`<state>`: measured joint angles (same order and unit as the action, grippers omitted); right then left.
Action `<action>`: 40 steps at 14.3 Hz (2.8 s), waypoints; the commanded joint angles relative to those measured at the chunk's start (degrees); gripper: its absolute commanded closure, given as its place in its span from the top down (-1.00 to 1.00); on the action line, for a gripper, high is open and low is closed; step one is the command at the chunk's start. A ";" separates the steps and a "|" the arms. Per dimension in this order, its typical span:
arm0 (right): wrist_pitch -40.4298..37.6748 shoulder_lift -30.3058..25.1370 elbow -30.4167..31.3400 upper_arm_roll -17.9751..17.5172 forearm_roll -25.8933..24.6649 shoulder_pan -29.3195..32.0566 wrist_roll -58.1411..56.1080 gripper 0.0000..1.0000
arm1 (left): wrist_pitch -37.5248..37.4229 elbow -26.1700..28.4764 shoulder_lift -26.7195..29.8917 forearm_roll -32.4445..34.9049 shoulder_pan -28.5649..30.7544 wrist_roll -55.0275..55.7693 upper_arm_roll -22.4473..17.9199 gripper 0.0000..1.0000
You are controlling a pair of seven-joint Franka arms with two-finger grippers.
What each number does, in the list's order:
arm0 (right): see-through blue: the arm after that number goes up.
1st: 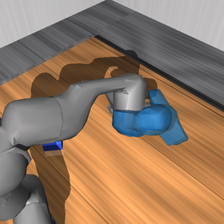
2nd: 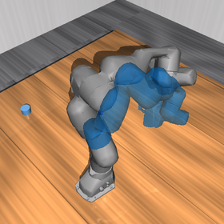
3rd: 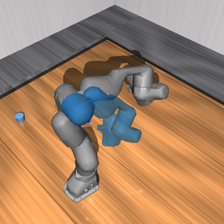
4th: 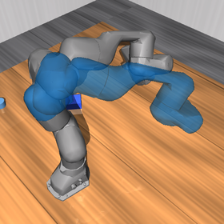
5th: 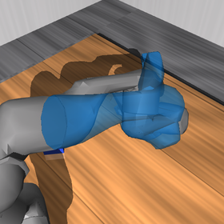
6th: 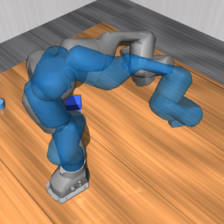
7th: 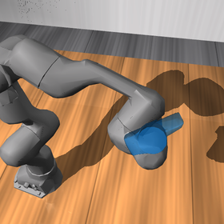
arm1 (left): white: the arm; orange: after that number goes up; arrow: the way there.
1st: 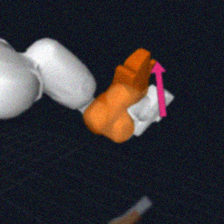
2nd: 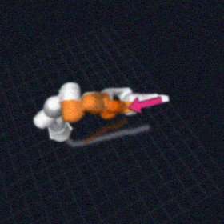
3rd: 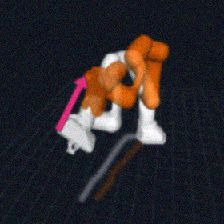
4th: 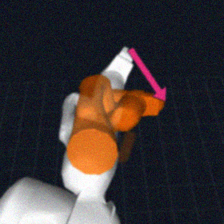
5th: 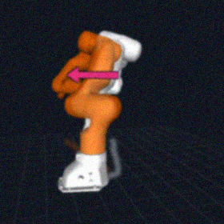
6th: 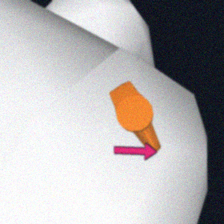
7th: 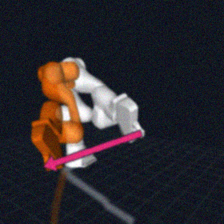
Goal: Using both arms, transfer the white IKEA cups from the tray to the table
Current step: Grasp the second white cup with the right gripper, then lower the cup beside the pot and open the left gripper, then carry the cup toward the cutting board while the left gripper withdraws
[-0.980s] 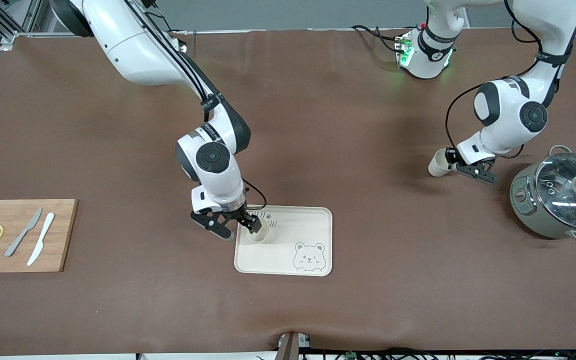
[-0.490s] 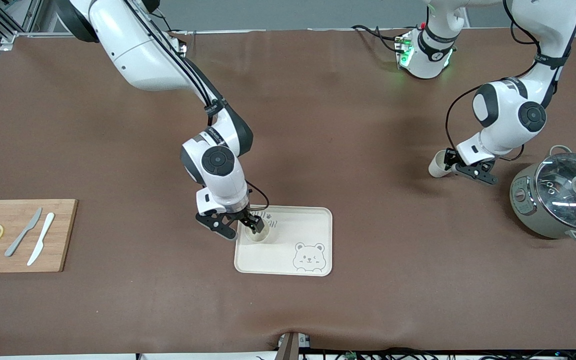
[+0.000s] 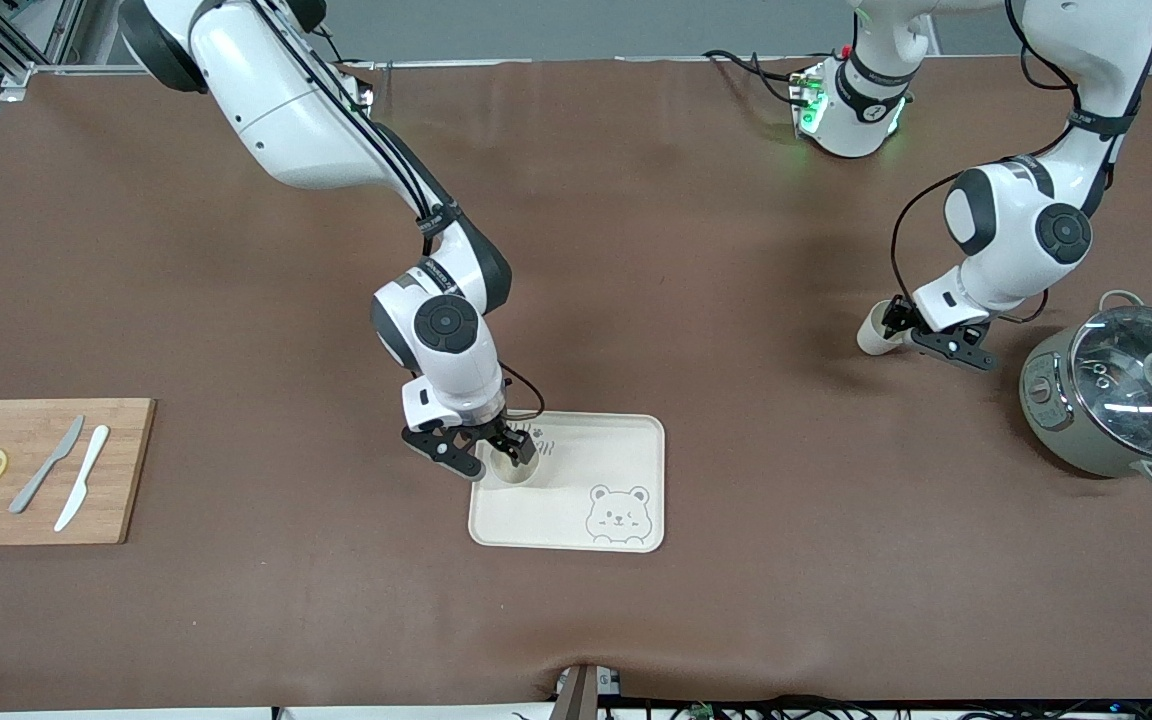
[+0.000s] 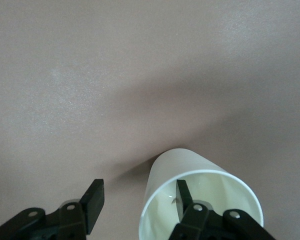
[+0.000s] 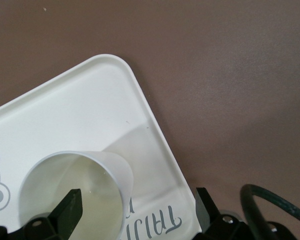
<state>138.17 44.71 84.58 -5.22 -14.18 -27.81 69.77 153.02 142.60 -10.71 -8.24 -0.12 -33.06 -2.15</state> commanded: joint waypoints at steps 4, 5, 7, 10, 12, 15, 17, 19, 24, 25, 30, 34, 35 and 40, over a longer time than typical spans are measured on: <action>0.17 1.52 -1.61 0.65 -2.78 -0.67 1.50 1.00 | -0.26 0.40 2.35 0.95 1.00 -1.57 -0.14 0.31; 0.17 1.52 -1.61 0.56 -3.31 -0.67 1.50 1.00 | -1.57 0.31 2.97 0.95 1.00 -1.49 -0.05 0.31; 0.17 1.61 -1.61 0.65 -3.31 -0.67 1.50 1.00 | -3.86 0.31 4.63 0.95 1.00 -1.05 -0.14 0.31; 0.17 1.70 -1.61 0.65 -3.31 -0.76 1.50 1.00 | -6.94 0.31 7.18 0.95 1.00 -0.87 -0.14 0.31; 0.17 1.70 -1.61 0.65 -3.31 -0.76 1.50 1.00 | -8.87 0.14 8.50 0.95 1.00 -0.87 -0.14 0.32; 0.17 1.70 -1.61 0.56 -4.19 -0.67 1.50 0.77 | -11.94 -0.39 10.70 0.95 1.00 -0.78 -0.05 0.39; 0.17 1.79 -1.61 0.56 -4.28 -0.67 1.50 0.36 | -16.15 -2.31 12.28 1.04 1.00 0.35 0.03 0.39; 0.17 1.96 -1.70 0.56 -4.28 -0.67 1.50 0.11 | -21.60 -5.38 13.78 2.95 0.91 4.29 0.30 0.39; 0.96 2.14 -1.70 0.56 -4.37 -0.76 1.42 -0.55 | -31.81 -13.56 15.54 4.46 0.91 10.28 2.23 0.72; 0.96 2.23 -1.79 0.65 -4.37 -0.76 1.42 -0.70 | -32.69 -15.14 15.46 4.46 0.83 10.99 2.23 0.88; 0.96 2.23 -1.70 0.56 -5.16 -0.76 1.42 -1.00 | -33.32 -21.46 13.01 4.29 0.39 14.67 2.50 1.00; 0.53 1.79 -1.79 0.47 -4.98 -0.67 1.16 -1.00 | -35.42 -30.95 7.64 4.29 0.21 20.56 4.34 1.00; 0.18 1.44 -1.88 0.47 -4.89 -0.58 0.98 -1.00 | -36.12 -32.80 6.76 4.11 -0.14 21.53 4.43 1.00; -8.15 -4.70 -2.14 -0.23 -3.93 0.21 -0.07 -1.00 | -42.35 -41.94 4.04 3.85 -1.90 28.21 5.75 1.00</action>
<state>135.15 44.30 81.95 -5.09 -17.36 -27.94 69.73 115.11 106.13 -5.08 -5.08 -1.57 -7.77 2.89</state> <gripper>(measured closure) 0.952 0.000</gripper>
